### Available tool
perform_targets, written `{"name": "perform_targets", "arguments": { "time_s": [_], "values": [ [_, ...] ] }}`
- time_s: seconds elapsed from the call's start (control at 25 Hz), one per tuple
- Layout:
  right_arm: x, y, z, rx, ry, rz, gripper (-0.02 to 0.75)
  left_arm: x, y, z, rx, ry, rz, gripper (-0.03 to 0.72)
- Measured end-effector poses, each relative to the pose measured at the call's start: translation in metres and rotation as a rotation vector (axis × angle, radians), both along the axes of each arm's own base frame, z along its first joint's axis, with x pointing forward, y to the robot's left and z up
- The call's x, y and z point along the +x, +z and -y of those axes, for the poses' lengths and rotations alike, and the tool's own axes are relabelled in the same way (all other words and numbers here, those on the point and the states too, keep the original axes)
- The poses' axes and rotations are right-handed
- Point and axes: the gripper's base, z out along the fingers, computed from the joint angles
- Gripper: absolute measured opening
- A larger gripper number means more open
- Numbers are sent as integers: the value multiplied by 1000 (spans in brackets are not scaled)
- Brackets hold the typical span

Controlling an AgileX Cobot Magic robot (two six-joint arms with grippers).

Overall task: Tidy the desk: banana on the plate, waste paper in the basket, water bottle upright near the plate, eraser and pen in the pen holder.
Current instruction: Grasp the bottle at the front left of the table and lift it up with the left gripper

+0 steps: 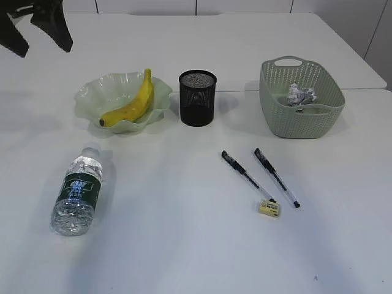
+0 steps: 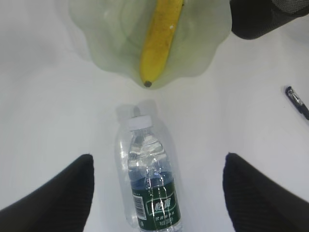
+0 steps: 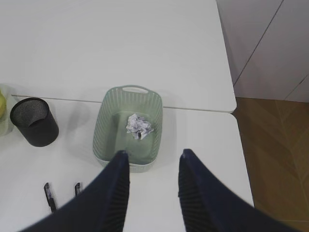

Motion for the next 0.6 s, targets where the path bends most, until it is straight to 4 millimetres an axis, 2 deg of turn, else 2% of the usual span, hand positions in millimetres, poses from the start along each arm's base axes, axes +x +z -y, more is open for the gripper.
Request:
{"name": "perform_targets", "arguments": {
  "time_s": [0.16,0.36,0.6],
  "values": [
    [0,0,-1,8,7,0,262,-2,-18,1,-11,0,-59,593],
    [0,0,-2,18,14,0,262,-11,-52,5,-8,-6,-176,593],
    [0,0,-2,21,17,0,261,-13,-90,27,17,-61,-288,593]
  ]
}}
